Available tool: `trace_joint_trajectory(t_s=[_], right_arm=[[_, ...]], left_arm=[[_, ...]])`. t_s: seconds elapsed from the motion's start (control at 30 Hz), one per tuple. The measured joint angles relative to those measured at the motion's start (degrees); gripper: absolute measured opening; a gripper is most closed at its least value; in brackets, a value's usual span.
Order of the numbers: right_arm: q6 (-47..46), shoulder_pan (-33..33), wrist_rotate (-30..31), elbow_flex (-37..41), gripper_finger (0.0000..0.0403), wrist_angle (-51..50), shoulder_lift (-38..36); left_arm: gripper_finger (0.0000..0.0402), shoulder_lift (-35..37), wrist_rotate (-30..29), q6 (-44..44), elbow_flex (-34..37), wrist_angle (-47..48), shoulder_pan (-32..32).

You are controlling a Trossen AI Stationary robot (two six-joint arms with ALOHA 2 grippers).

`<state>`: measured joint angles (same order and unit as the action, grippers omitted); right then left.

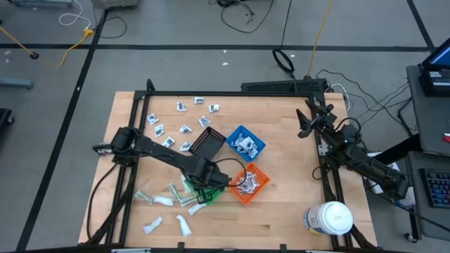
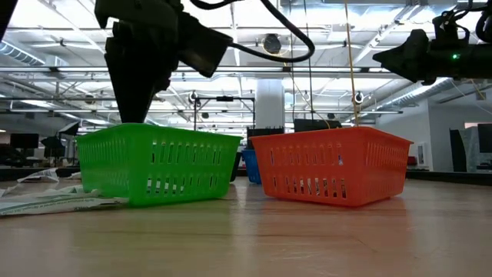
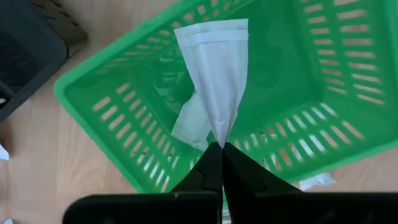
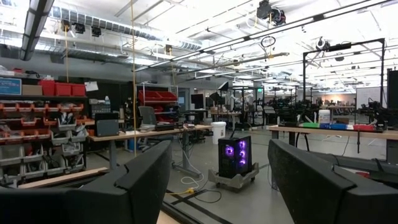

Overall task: Pick & Place First Aid Supplies
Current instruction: Put the green bandage into the green bin

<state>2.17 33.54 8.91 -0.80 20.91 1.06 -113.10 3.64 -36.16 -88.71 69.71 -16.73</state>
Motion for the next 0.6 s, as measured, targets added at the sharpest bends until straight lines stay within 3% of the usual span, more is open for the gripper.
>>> trace_joint_trajectory(t_s=[0.17, 0.43, 0.6], right_arm=[[0.0, 0.0, 0.0, -0.02, 0.0263, 0.0, 0.0], [0.0, 0.01, 0.0, -0.01, 0.0263, 0.0, 0.0], [0.0, 0.01, 0.0, -0.02, 0.0263, 0.0, 0.0]], left_arm=[[0.0045, -0.06, -1.0, -1.04, 0.0, -0.11, 0.0], [0.0194, -0.06, -0.76, 0.44, 0.0, -0.16, 0.0], [0.0255, 1.93, -0.29, 3.3, 0.02, -0.14, -0.17]])
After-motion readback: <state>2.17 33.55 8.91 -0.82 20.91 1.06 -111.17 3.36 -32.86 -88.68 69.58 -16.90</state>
